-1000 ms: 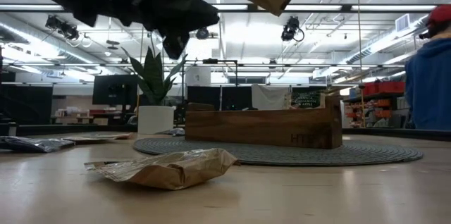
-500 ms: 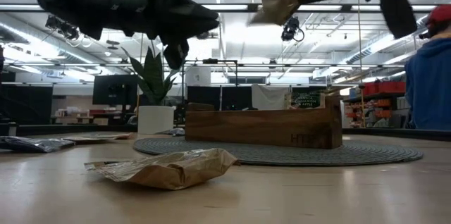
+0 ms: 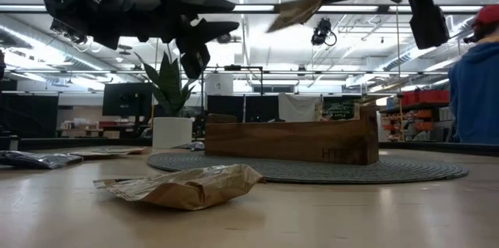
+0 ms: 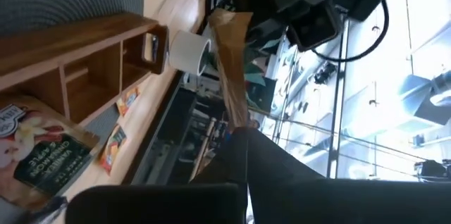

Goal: Pick & Place Tea
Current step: Put the brown tea bag into the right section of the wooden organizer

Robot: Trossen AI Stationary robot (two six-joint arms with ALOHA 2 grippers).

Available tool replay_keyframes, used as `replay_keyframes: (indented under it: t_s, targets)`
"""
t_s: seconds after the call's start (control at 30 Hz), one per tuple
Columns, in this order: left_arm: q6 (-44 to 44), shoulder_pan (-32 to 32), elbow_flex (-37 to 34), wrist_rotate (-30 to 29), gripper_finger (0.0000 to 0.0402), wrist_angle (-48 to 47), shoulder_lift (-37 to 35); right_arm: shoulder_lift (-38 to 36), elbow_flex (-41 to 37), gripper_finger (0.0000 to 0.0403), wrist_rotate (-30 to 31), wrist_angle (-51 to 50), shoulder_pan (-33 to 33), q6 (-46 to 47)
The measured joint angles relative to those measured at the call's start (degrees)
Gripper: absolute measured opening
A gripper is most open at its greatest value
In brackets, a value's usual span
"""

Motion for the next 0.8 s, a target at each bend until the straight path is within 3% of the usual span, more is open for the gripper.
replay_keyframes:
  t_s: [0.17,0.3,0.8]
  targets:
    - [-1.5,0.6,0.2,0.3,0.0199,0.2,0.0,0.0,0.0,0.0,-2.6,6.1,-0.5,-7.5]
    - [-2.6,0.6,0.2,0.4,0.0225,0.1,0.0,0.0,0.0,0.0,-3.2,9.5,-1.7,-11.5]
    - [-4.1,0.3,0.2,-0.4,0.0206,-0.4,0.0,0.0,0.0,0.0,-9.5,22.9,-4.8,-25.3]
